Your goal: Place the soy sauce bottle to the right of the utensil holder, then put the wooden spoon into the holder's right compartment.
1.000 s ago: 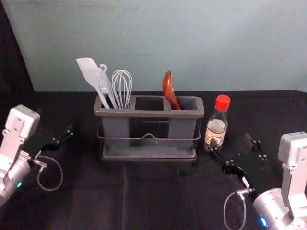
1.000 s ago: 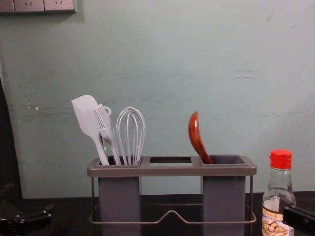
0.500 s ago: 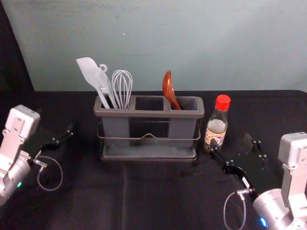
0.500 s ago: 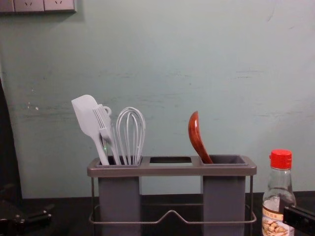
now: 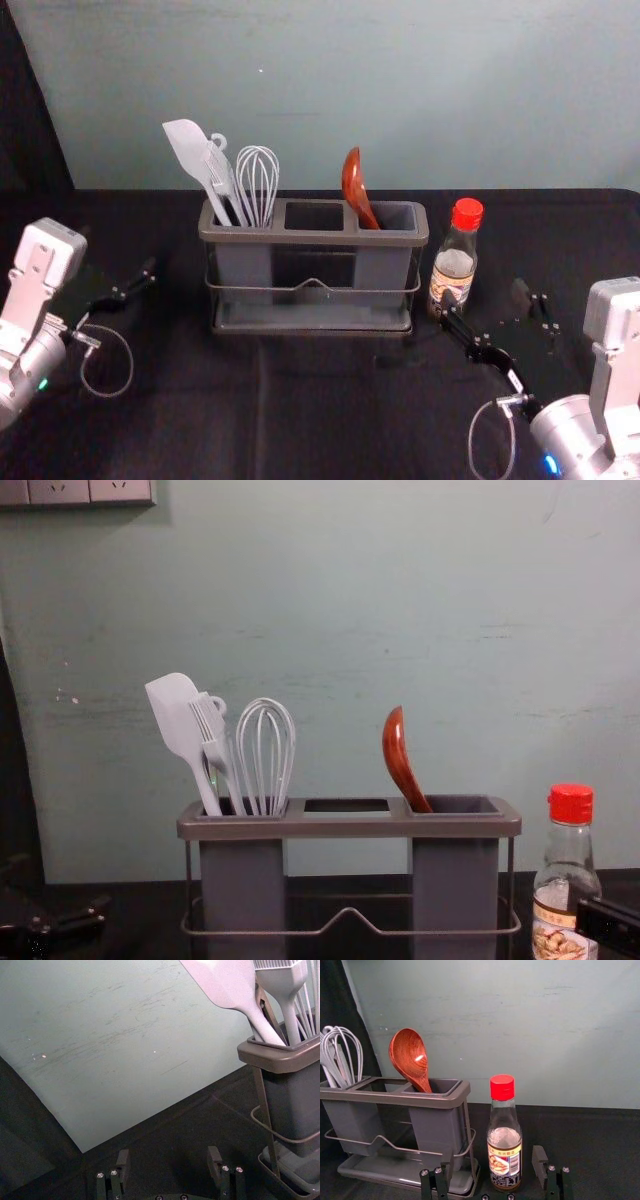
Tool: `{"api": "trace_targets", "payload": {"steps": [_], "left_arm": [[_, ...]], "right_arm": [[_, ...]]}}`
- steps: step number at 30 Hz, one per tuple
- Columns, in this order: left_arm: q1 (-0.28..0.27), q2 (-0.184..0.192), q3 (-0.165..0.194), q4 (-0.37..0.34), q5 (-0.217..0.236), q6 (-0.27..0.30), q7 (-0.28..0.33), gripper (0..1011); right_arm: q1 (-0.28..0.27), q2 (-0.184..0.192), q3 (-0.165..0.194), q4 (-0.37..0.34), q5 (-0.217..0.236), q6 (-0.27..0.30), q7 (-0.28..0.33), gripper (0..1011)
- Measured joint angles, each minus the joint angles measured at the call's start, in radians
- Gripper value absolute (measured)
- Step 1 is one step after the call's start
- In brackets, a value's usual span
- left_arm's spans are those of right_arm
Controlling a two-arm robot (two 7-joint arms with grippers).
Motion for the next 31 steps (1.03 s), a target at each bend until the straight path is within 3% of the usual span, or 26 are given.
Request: {"api": "trace_targets", "payload": {"steps": [31], "left_arm": [[0.0,0.0,0.0,0.0,0.0,0.0,0.0,1012]], "right_arm": [[0.0,0.0,0.0,0.0,0.0,0.0,-0.001,1003]]}}
